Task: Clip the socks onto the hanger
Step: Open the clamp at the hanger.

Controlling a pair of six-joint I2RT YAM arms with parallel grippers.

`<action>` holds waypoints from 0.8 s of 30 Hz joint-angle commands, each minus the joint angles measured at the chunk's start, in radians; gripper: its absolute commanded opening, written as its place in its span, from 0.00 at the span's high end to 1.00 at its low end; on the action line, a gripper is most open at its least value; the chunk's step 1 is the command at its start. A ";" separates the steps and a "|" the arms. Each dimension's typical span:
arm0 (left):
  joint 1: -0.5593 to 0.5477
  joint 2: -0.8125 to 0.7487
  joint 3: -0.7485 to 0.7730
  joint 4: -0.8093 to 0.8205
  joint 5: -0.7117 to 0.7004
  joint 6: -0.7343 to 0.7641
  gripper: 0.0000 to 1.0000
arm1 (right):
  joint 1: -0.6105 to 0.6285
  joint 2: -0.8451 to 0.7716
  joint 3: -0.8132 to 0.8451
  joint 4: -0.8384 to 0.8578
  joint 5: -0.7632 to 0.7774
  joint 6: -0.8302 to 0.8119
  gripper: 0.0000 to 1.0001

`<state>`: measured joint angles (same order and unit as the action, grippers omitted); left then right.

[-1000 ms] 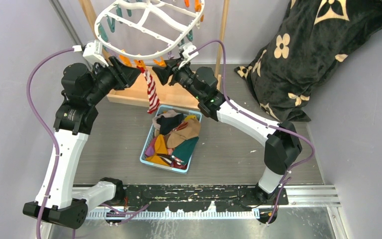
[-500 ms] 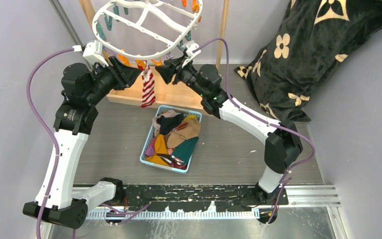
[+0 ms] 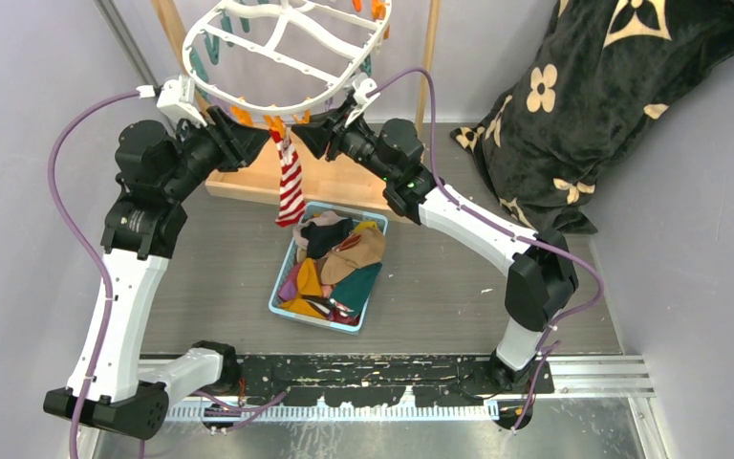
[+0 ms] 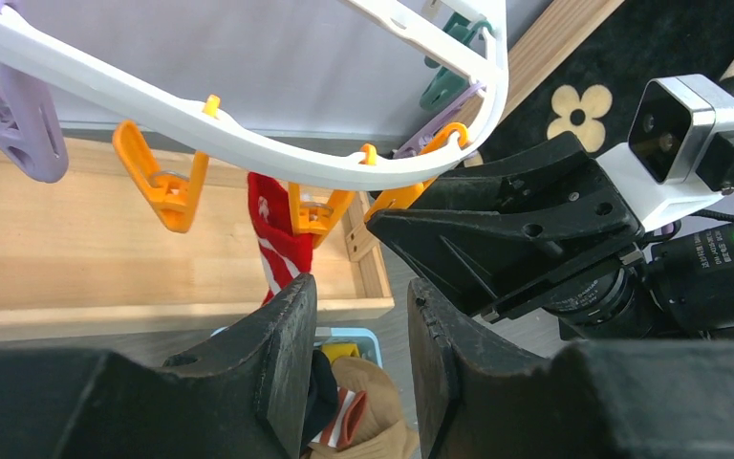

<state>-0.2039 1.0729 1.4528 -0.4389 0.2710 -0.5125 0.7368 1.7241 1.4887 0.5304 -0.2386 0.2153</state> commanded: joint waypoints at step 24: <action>-0.042 0.039 0.108 0.009 0.059 -0.129 0.59 | 0.171 -0.038 0.067 -0.045 0.152 -0.134 0.90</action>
<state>-0.2409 1.0985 1.5055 -0.4465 0.3264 -0.6243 0.8555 1.7233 1.4963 0.4973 -0.1410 0.1612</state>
